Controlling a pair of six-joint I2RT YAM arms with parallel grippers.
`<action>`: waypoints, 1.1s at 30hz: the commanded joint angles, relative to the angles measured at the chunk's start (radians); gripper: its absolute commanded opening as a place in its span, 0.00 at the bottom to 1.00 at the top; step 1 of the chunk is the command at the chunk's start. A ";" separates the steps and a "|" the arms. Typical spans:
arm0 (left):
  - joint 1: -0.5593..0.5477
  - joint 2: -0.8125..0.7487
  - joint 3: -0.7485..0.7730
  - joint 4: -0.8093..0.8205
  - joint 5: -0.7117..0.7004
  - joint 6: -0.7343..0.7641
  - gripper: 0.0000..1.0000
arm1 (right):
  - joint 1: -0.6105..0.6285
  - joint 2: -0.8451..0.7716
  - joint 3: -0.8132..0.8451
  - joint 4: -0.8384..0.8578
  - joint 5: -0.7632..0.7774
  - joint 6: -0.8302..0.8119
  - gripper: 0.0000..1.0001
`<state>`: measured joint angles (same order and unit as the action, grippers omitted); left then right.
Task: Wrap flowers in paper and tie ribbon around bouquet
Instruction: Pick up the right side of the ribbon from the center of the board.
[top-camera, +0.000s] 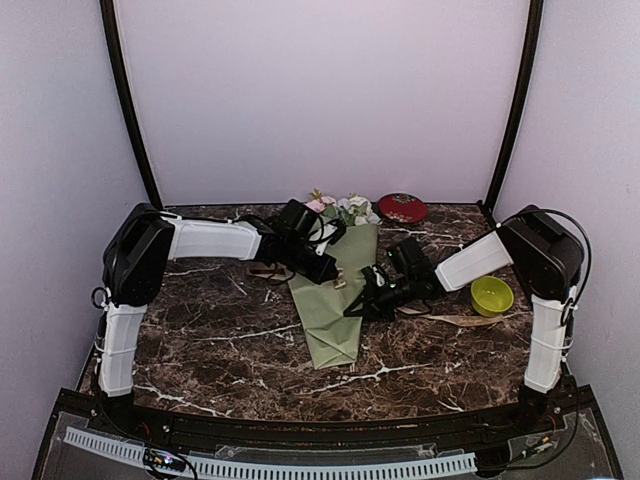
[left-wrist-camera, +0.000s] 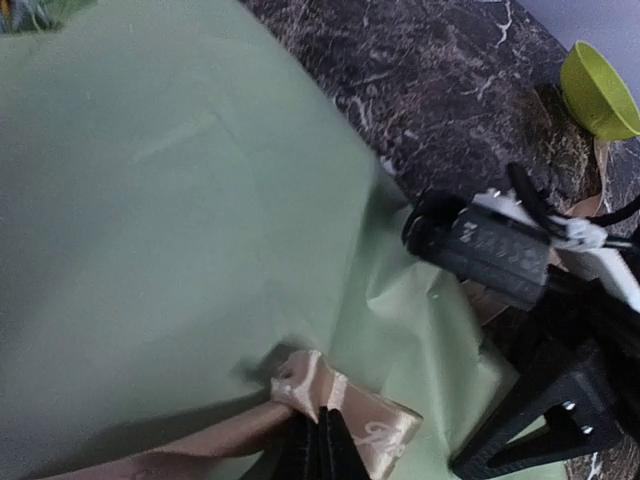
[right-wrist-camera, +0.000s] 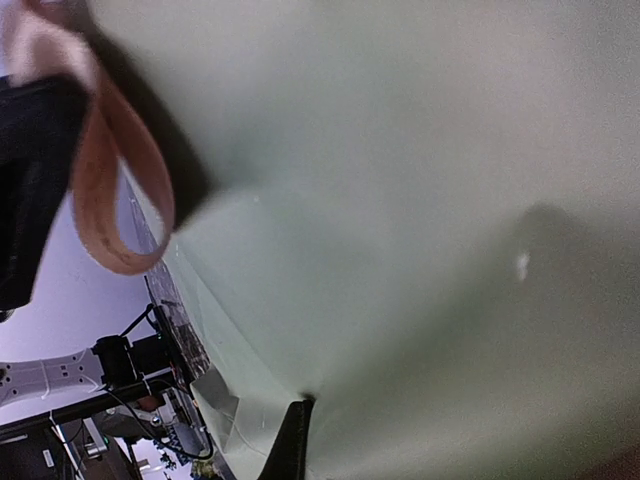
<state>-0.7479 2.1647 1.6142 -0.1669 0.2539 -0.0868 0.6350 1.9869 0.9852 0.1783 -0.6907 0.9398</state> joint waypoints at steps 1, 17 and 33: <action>0.005 0.037 0.020 -0.016 0.049 -0.061 0.00 | 0.008 -0.014 -0.013 0.006 0.026 -0.009 0.00; 0.005 0.087 -0.065 -0.006 0.025 -0.063 0.00 | 0.006 -0.291 0.075 -0.527 0.281 -0.331 0.62; 0.006 0.075 -0.070 -0.010 0.019 -0.027 0.00 | -0.084 -0.250 0.281 -1.206 0.815 -0.843 1.00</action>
<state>-0.7433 2.2478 1.5669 -0.1074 0.2771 -0.1356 0.5468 1.6737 1.2655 -0.9035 0.0586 0.2146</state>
